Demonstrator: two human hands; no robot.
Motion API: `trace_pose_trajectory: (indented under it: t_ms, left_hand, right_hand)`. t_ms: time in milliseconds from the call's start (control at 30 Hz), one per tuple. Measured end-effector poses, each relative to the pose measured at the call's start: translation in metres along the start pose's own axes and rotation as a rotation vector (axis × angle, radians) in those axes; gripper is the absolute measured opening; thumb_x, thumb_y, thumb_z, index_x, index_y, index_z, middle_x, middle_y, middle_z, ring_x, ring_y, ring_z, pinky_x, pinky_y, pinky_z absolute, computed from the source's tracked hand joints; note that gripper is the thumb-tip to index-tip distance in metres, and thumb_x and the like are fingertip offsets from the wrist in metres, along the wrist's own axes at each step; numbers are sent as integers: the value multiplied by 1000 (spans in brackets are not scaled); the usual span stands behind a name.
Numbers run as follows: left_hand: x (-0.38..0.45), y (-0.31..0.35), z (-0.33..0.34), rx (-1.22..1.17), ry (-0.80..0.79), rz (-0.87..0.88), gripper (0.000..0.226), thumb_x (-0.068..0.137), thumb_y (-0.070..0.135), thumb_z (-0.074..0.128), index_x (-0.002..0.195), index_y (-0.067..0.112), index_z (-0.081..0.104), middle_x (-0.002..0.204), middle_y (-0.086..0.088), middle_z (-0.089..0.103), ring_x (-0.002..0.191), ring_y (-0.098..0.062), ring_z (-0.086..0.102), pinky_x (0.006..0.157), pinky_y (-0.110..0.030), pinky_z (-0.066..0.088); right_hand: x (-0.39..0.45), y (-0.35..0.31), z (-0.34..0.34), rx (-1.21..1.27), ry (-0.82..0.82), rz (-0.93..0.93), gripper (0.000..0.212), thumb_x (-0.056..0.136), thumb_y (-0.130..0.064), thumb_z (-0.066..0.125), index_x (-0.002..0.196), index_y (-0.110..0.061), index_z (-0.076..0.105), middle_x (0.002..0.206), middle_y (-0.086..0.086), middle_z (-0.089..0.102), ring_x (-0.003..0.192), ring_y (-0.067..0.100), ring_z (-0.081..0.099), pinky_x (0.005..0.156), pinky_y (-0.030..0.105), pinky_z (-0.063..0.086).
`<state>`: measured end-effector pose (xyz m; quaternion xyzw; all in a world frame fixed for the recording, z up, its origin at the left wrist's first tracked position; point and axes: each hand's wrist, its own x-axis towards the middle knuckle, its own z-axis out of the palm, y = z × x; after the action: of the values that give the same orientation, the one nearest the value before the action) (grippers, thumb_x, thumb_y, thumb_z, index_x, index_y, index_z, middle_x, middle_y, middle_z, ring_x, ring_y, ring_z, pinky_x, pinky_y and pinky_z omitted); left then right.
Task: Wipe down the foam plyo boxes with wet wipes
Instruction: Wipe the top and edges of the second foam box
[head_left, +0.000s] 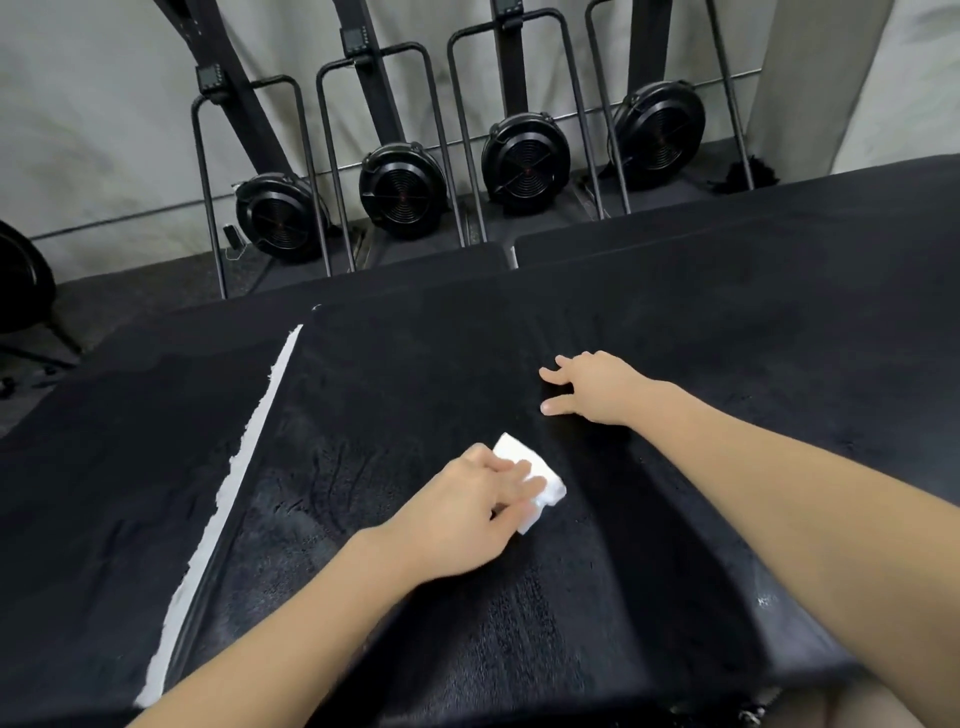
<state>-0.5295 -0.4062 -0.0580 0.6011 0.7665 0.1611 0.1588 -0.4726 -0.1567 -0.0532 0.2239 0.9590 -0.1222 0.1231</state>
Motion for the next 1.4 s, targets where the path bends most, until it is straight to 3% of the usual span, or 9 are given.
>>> trace_pose_trajectory:
  t_ms: [167,267,367,500,633,833,1033,1200,1400]
  left_hand:
    - [-3,0,-3,8,-35,-8,28,104,41,50,124,38,68,131,18,58,125,4,34,105,-19,38]
    - [14,-6,-10,54,-7,-95,22,102,43,46,99,39,67,109,10,65,114,-8,41,98,-28,45]
    - [26,2,-15,70,47,-122,35,103,36,44,70,46,48,79,8,53,93,-20,46,82,-36,50]
    - [13,16,-6,81,61,-133,29,103,36,41,93,32,68,77,7,53,91,-18,47,82,-41,52]
    - [-24,33,7,39,38,-38,26,101,38,42,82,34,59,72,7,56,82,-14,49,76,-37,52]
    - [-38,35,11,95,-17,1,18,107,33,39,109,37,57,100,9,59,112,-19,42,93,-39,49]
    - [-7,18,9,179,36,-135,37,101,42,28,121,37,58,99,4,59,101,-26,46,88,-37,48]
    - [-53,50,12,42,25,34,25,105,29,42,114,43,61,90,9,63,97,-18,45,89,-28,45]
    - [-89,62,21,11,-57,79,27,105,38,48,121,29,68,121,20,58,122,7,32,99,-19,42]
  right_hand:
    - [-33,0,2,56,1,-22,64,97,-62,46,153,-34,34,164,-4,22,146,30,29,118,37,25]
    - [-63,-4,6,65,-18,-25,69,91,-67,52,152,-38,36,164,-7,22,147,27,28,118,35,26]
    - [-92,-8,17,66,-35,-36,70,92,-67,51,153,-38,32,164,-8,20,150,23,21,118,34,23]
    - [-130,-16,27,40,-56,-59,73,91,-68,51,154,-38,30,165,-8,18,151,23,19,117,32,23]
    - [-153,-18,38,21,-61,-69,72,92,-68,49,154,-39,28,165,-9,16,152,22,18,117,32,24]
    - [-155,-18,39,136,-55,-42,70,89,-64,57,151,-41,35,164,-11,20,151,22,19,117,33,23]
    - [-155,-19,40,180,-42,-16,69,88,-63,60,150,-40,39,163,-10,23,150,24,19,117,35,22]
    - [-153,-15,46,190,-35,-26,70,88,-65,59,150,-40,38,163,-10,22,151,26,18,119,36,21]
    - [-153,-14,47,227,-30,-31,70,87,-64,61,150,-40,39,163,-10,22,151,25,18,119,36,22]
